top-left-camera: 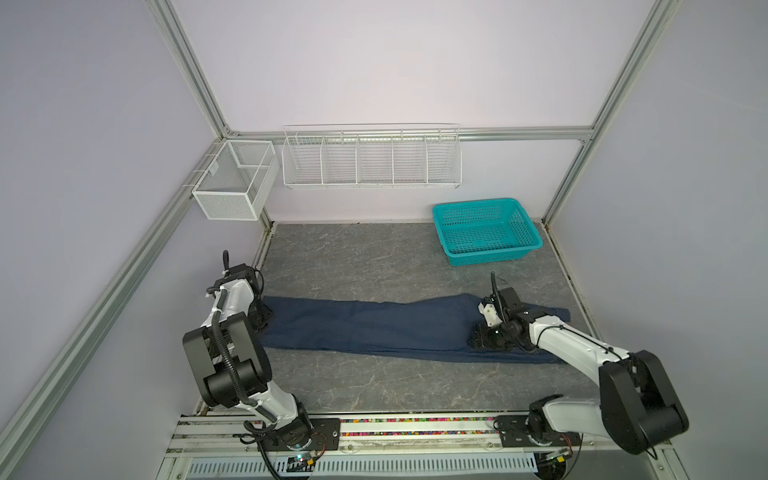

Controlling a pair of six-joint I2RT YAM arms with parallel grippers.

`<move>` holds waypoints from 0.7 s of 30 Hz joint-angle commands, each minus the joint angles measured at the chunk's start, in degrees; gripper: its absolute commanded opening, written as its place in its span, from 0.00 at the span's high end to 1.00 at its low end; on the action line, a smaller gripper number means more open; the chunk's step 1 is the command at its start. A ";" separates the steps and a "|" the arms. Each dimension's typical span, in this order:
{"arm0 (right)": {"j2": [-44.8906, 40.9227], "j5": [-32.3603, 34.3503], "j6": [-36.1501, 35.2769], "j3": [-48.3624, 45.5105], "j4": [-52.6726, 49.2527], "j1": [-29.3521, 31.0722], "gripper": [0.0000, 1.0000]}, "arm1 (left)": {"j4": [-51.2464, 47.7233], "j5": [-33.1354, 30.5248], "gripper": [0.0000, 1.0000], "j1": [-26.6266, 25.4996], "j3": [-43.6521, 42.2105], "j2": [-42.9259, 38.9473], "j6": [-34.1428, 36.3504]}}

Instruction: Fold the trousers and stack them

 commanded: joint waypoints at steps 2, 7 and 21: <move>1.68 1.72 0.95 -1.58 -4.13 -0.21 0.28 | 1.39 -0.51 0.94 0.89 -2.01 3.46 1.03; 0.88 2.40 0.97 -1.49 -4.60 -0.28 0.28 | 3.98 -4.98 0.84 1.04 -1.89 6.04 2.30; 1.38 9.28 5.74 -1.52 -9.08 -0.58 0.28 | 3.22 -7.09 0.34 1.33 6.17 7.46 6.68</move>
